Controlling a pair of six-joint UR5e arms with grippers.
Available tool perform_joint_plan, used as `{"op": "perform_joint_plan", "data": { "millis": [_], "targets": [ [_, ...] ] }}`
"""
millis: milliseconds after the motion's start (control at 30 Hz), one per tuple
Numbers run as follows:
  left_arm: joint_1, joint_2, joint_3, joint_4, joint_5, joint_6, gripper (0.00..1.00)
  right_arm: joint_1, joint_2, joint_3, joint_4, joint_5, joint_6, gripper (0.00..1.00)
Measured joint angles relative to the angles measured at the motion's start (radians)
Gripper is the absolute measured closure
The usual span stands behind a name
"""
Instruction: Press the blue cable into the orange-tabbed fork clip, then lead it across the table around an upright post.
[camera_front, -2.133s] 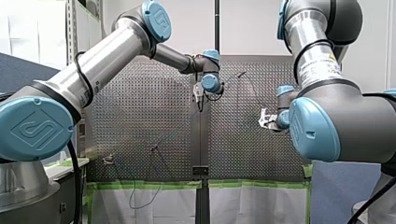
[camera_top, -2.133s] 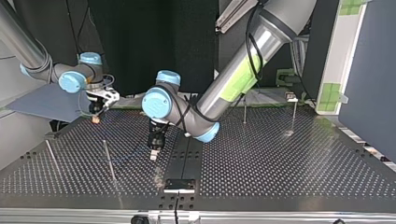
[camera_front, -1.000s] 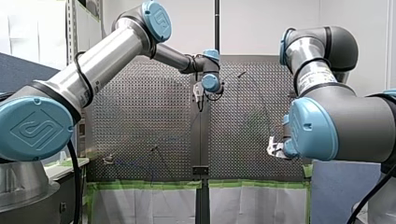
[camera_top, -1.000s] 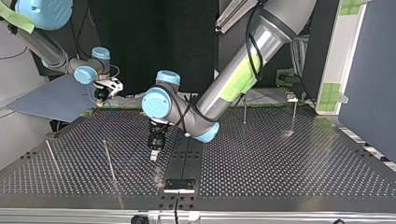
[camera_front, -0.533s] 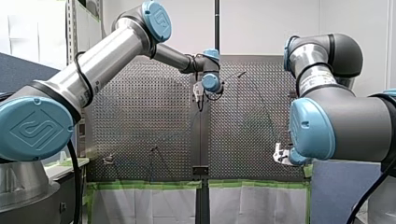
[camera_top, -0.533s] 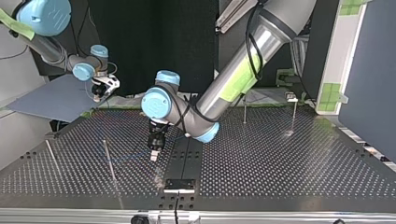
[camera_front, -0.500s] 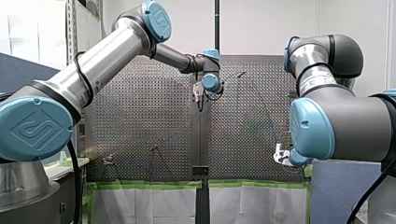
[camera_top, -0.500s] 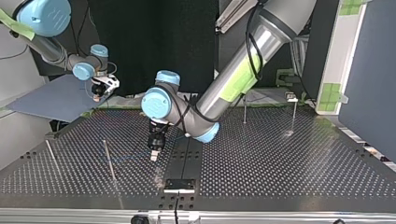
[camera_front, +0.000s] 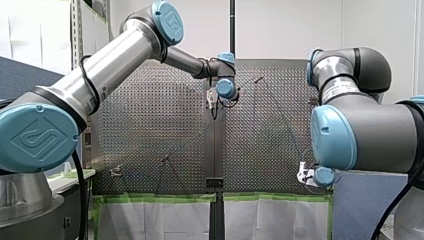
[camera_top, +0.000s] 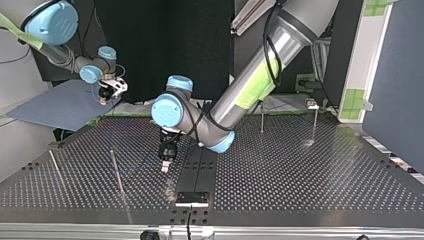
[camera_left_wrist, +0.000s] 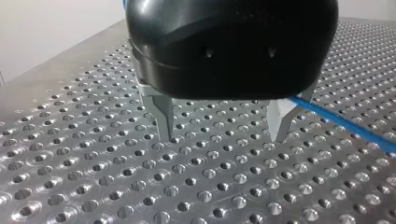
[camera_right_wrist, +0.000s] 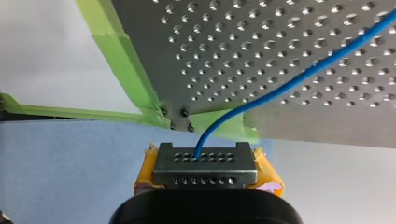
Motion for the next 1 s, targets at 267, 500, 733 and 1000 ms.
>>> {"op": "perform_joint_plan", "data": {
  "millis": [267, 500, 733, 1000],
  "targets": [
    [0.000, 0.000, 0.000, -0.001, 0.000, 0.000, 0.00, -0.013, 0.026, -0.011, -0.005, 0.003, 0.021, 1.00],
    [0.000, 0.000, 0.000, -0.001, 0.000, 0.001, 0.00, -0.020, 0.041, -0.011, -0.011, 0.009, 0.024, 1.00],
    [0.000, 0.000, 0.000, -0.001, -0.001, 0.001, 0.00, -0.029, 0.060, -0.017, -0.023, 0.013, 0.026, 1.00],
    [0.000, 0.000, 0.000, -0.001, -0.001, 0.001, 0.00, -0.034, 0.065, -0.020, -0.032, 0.014, 0.027, 1.00]
  ]
}}
